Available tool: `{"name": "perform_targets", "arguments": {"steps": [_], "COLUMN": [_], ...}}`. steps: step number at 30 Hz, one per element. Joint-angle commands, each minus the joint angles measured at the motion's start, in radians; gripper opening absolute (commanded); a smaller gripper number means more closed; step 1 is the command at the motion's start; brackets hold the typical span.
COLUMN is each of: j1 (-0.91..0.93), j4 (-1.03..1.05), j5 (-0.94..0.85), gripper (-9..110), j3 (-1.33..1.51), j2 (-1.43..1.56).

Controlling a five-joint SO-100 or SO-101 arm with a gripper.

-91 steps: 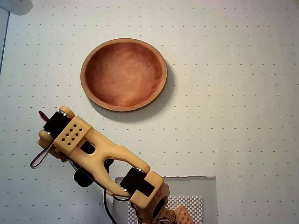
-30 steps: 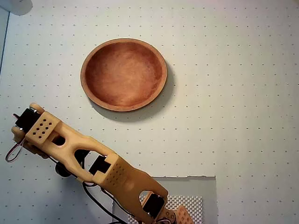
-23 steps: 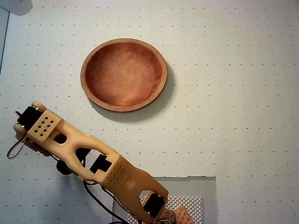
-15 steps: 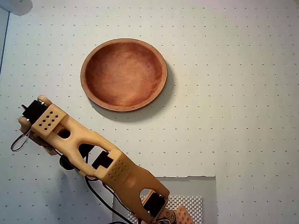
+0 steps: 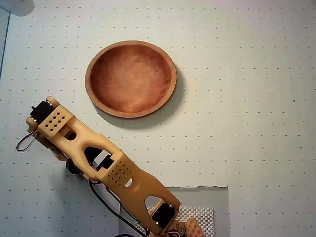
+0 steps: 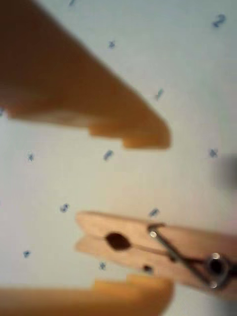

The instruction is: Grasp a clothespin and put it in the bowl.

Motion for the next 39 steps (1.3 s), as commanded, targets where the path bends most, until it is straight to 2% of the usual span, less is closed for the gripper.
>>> {"name": "perform_targets", "arguments": {"steps": [1,11,39], "j1": [-0.003,-0.034,-0.018], "j4": [0.002,0.008,0.012], "j5": [-0.015,-0.044,0.002], "gripper": [16,16,15], "j3": [-0.092,-0.175,-0.164], "j2": [0.006,-0.049,-0.115]}}
